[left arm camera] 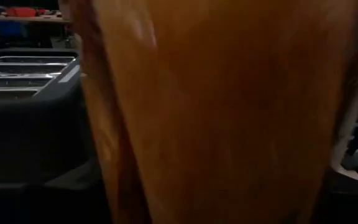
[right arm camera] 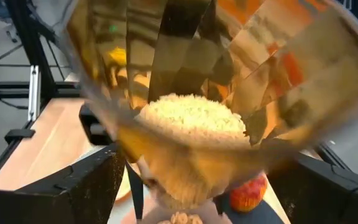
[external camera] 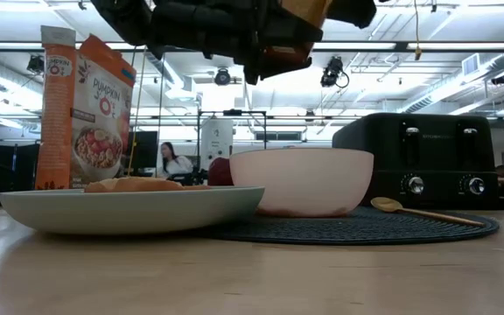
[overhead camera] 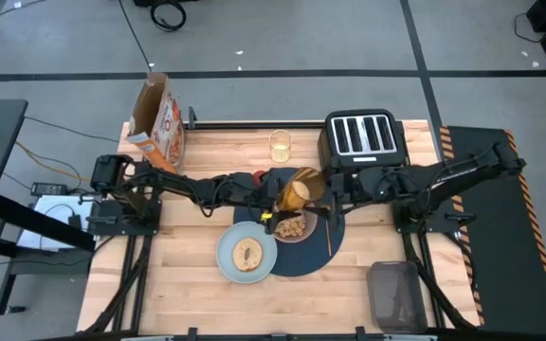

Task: Arrange a breakfast setting
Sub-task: Put the orange cup on the blue table mat to the top right of the pink bowl

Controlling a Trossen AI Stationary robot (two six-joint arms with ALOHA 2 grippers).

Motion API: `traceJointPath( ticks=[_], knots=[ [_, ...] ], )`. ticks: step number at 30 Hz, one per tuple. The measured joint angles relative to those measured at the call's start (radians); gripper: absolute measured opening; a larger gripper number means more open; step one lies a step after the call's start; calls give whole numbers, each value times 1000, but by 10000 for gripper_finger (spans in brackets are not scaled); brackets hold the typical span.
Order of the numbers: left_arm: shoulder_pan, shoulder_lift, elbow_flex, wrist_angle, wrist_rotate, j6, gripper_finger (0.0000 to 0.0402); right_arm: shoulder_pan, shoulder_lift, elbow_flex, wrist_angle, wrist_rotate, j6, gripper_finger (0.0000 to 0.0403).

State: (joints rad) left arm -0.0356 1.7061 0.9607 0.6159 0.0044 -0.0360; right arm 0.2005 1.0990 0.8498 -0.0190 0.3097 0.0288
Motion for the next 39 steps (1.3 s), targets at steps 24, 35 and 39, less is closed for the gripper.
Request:
traceJointPath(
  ticks=[24, 35, 39],
  knots=[
    [-4, 2, 0, 184, -5, 48, 300, -14, -42, 21, 35, -22, -23, 386],
    [7, 2, 0, 35, -49, 44, 300, 33, -32, 326, -435, 12, -97, 389],
    [11, 2, 0, 31, -58, 44, 300, 32, 74, 513, -627, -41, -151, 380]
  ],
)
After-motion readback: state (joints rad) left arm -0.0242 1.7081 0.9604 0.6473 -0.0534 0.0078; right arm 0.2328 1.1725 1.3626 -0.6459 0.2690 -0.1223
